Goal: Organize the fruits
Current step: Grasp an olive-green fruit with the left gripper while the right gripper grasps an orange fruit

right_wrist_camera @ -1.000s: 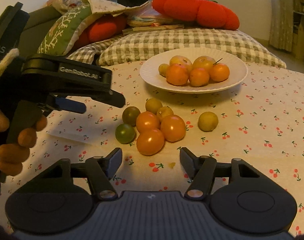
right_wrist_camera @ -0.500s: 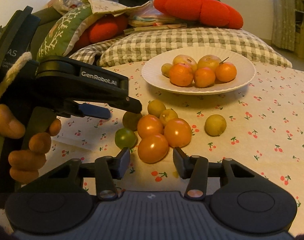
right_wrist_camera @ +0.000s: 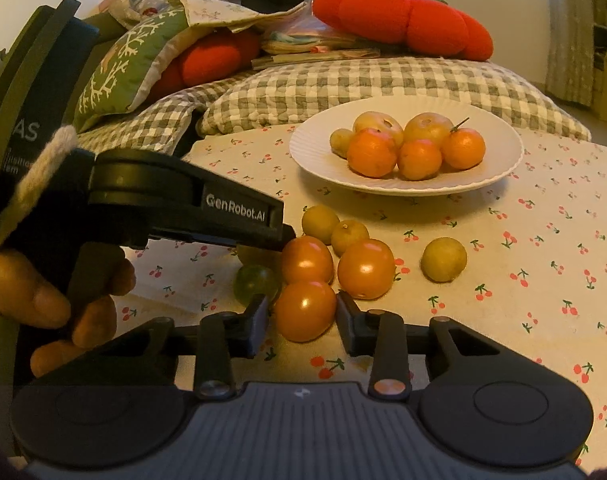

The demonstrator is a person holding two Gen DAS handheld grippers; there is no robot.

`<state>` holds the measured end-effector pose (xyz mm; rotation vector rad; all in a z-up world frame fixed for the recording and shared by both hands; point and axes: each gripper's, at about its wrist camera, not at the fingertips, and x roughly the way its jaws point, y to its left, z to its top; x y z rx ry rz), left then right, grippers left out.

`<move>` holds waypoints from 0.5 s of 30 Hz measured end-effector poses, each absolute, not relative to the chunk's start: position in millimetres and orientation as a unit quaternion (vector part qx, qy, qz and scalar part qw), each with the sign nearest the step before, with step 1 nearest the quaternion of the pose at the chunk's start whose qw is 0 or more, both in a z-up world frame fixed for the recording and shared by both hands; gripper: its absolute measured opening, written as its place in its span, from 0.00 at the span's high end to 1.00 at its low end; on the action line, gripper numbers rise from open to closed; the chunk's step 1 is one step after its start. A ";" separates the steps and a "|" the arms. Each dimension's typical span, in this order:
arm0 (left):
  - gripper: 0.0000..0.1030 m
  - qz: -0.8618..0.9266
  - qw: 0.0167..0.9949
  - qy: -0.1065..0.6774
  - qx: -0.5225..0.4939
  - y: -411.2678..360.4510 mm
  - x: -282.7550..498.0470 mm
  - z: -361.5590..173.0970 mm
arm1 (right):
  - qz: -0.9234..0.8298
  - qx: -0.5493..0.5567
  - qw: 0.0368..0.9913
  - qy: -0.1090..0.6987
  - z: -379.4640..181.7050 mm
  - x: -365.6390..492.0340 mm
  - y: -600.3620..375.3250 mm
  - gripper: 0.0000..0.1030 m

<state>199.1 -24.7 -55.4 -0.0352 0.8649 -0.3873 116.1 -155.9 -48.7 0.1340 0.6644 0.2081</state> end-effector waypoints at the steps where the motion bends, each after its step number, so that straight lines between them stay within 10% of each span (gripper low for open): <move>1: 0.67 -0.185 0.891 0.415 -0.012 -25.9 198.2 -55.8 | 0.101 0.067 0.938 0.325 -48.7 116.6 -156.4 0.71; 15: 0.76 -0.180 0.896 0.404 0.030 -34.2 192.0 -56.4 | 0.104 0.076 0.938 0.321 -50.1 113.7 -159.7 0.72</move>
